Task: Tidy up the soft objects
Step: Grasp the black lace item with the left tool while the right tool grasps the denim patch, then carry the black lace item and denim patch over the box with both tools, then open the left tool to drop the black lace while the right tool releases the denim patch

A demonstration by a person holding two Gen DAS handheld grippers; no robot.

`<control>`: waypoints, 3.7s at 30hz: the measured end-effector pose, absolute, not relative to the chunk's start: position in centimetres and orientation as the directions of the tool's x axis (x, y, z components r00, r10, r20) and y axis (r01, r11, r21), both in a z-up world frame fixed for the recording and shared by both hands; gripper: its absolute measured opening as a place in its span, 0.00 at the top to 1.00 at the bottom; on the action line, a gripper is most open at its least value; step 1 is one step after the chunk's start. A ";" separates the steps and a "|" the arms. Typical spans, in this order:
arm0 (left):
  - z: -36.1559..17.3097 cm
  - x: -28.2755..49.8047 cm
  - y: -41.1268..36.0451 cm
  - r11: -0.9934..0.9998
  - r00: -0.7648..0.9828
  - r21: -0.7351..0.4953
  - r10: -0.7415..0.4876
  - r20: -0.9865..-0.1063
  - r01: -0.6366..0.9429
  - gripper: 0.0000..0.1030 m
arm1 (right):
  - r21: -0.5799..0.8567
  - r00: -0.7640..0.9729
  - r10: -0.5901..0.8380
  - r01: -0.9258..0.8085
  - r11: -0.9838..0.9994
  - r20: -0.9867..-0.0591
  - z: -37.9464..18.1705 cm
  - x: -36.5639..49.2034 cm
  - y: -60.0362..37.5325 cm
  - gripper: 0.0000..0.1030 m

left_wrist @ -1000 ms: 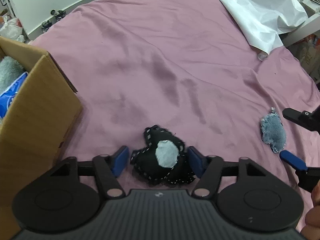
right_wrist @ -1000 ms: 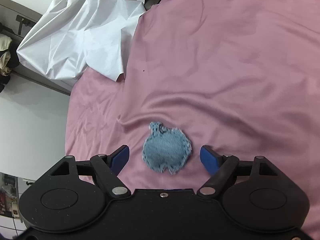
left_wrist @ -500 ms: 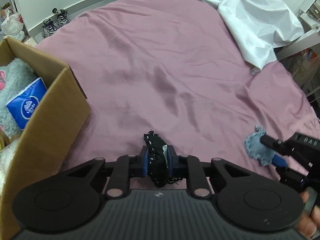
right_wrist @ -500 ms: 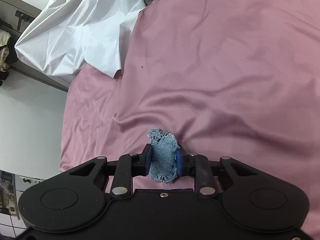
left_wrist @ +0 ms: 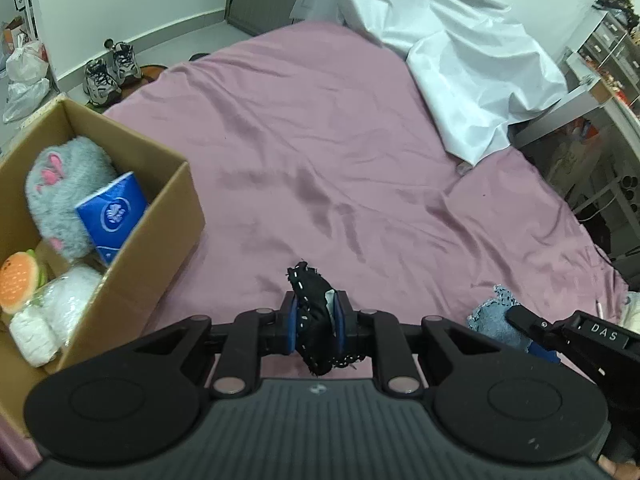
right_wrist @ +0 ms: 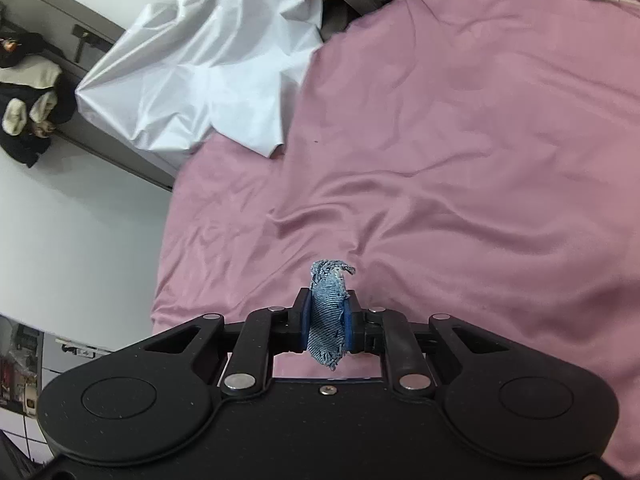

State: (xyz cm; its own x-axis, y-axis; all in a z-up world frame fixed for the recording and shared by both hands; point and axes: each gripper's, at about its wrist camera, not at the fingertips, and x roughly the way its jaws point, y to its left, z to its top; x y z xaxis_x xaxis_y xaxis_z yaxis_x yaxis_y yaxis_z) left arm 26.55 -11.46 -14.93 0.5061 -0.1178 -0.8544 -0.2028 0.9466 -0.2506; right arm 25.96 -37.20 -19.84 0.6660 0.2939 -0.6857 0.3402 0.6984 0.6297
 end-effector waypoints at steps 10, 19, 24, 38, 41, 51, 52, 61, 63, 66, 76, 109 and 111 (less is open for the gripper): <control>-11.4 23.5 -9.7 0.940 0.565 -0.276 -0.120 -0.816 -0.200 0.83 | 0.643 0.723 0.320 0.220 0.734 -0.612 -16.9 22.1 -35.7 0.85; -8.8 20.7 -8.3 0.938 0.611 -0.293 -0.124 -0.782 -0.185 0.83 | 0.662 0.741 0.376 0.122 0.739 -0.557 -15.2 19.3 -34.2 0.85; -7.7 19.4 -7.3 0.936 0.627 -0.303 -0.129 -0.768 -0.179 0.83 | 0.657 0.747 0.386 0.090 0.749 -0.542 -14.4 18.0 -33.2 0.85; -6.1 17.2 -2.7 0.925 0.666 -0.330 -0.127 -0.735 -0.187 0.83 | 0.625 0.775 0.373 0.036 0.780 -0.511 -11.2 16.0 -29.9 0.84; -6.0 17.0 -1.8 0.920 0.670 -0.341 -0.131 -0.731 -0.192 0.83 | 0.626 0.782 0.372 0.029 0.779 -0.500 -10.4 15.9 -29.3 0.84; -6.6 16.8 1.2 0.903 0.668 -0.366 -0.129 -0.732 -0.227 0.83 | 0.584 0.775 0.375 -0.008 0.811 -0.509 -8.8 16.2 -26.0 0.84; -6.7 16.8 1.5 0.901 0.668 -0.368 -0.128 -0.733 -0.231 0.83 | 0.581 0.773 0.377 -0.014 0.814 -0.510 -8.7 16.3 -25.6 0.84; -8.0 16.7 4.5 0.883 0.657 -0.383 -0.121 -0.744 -0.271 0.83 | 0.560 0.752 0.399 -0.049 0.827 -0.524 -8.5 16.8 -22.3 0.84; -8.3 16.7 5.1 0.879 0.654 -0.387 -0.120 -0.747 -0.280 0.83 | 0.555 0.748 0.404 -0.057 0.830 -0.527 -8.5 17.0 -21.4 0.84; -8.8 16.9 6.1 0.871 0.649 -0.391 -0.116 -0.752 -0.297 0.83 | 0.551 0.741 0.414 -0.071 0.832 -0.529 -8.4 17.2 -20.3 0.84; -11.2 17.6 8.7 0.846 0.609 -0.404 -0.124 -0.784 -0.348 0.82 | 0.535 0.703 0.441 -0.102 0.838 -0.557 -9.0 18.3 -16.6 0.84; -11.9 18.2 12.1 0.840 0.513 -0.389 -0.160 -0.843 -0.378 0.50 | 0.513 0.652 0.480 -0.158 0.843 -0.587 -8.8 19.6 -9.2 0.49; -11.5 18.0 12.0 0.846 0.519 -0.380 -0.150 -0.842 -0.373 0.46 | 0.509 0.672 0.470 -0.158 0.846 -0.572 -8.3 19.3 -9.4 0.43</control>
State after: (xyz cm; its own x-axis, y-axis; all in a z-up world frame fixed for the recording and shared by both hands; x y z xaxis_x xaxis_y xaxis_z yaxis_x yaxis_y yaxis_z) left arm 18.04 12.03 -11.48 0.5190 -0.1497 -0.8416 -0.3726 0.8465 -0.3803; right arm 19.27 -9.38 -8.35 0.6721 0.4698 -0.5723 -0.1577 0.8460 0.5093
